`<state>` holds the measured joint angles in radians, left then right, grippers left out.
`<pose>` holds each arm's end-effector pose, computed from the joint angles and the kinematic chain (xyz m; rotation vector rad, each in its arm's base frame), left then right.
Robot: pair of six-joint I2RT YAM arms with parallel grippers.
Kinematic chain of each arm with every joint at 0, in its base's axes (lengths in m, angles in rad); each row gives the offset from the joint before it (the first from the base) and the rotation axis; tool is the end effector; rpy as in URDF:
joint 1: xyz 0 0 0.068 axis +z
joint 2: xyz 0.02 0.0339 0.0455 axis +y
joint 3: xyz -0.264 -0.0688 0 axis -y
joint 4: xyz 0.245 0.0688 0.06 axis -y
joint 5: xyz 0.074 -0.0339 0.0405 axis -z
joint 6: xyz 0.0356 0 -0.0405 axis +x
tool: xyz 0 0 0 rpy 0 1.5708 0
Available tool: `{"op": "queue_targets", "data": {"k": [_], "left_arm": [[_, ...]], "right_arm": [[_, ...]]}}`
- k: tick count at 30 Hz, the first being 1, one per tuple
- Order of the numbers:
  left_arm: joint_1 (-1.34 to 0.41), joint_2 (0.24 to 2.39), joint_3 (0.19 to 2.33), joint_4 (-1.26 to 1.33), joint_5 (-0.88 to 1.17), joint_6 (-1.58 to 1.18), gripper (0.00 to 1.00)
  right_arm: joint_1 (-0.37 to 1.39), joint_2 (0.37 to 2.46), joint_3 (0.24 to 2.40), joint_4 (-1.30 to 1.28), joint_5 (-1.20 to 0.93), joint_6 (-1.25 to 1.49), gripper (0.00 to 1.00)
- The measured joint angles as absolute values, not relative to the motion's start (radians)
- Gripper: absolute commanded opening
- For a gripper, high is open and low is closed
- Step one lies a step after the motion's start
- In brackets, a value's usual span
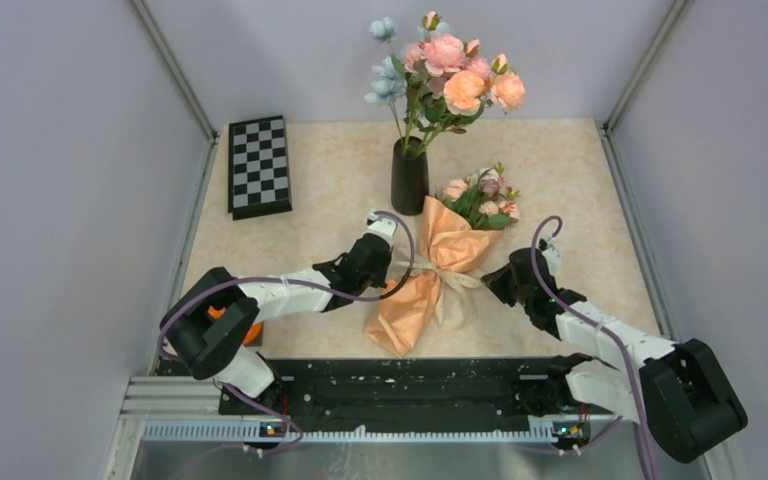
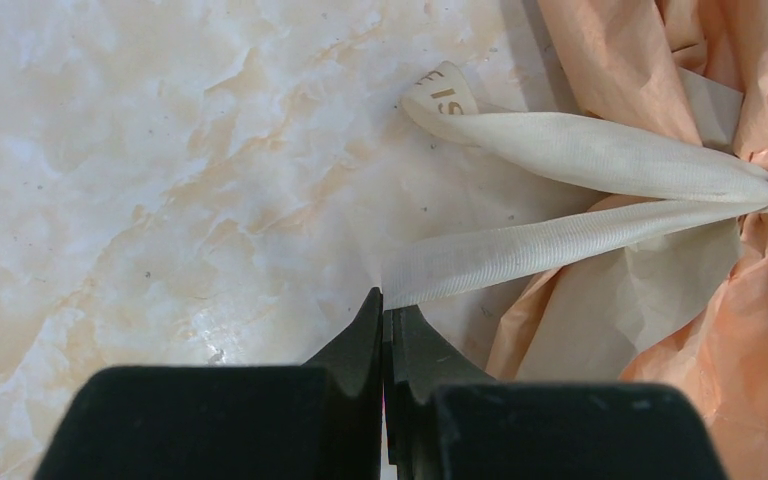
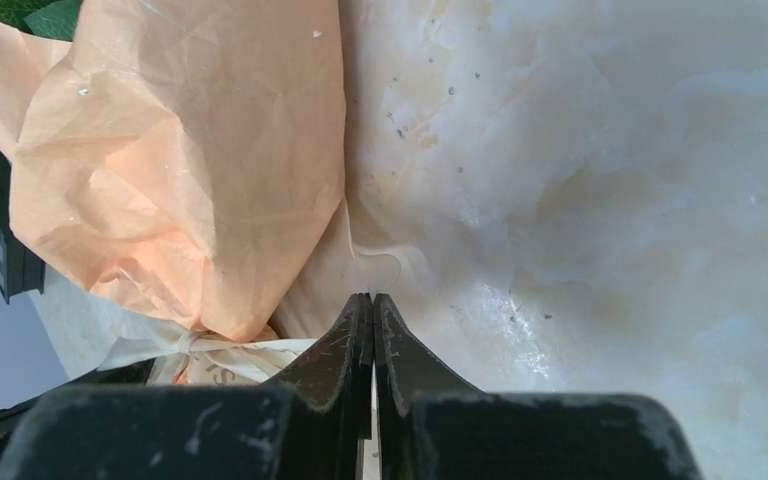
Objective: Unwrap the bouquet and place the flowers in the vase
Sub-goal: Untie the ribbon from the wrapping paper.
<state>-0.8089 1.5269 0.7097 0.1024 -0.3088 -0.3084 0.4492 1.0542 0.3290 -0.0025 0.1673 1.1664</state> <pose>0.2158 -0.2105 0.1689 0.4027 2.2207 -0.2473 0.1775 0.0790 0.1529 0.9153 2.1882 0.6309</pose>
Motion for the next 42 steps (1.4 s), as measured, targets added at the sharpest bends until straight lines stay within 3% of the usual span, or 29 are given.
{"op": "queue_targets", "data": {"k": [42], "left_arm": [[-0.626, 1.466, 0.644, 0.065, -0.268, -0.410, 0.00]], "right_arm": [[0.290, 0.955, 0.330, -0.150, 0.206, 1.050, 0.00]]}}
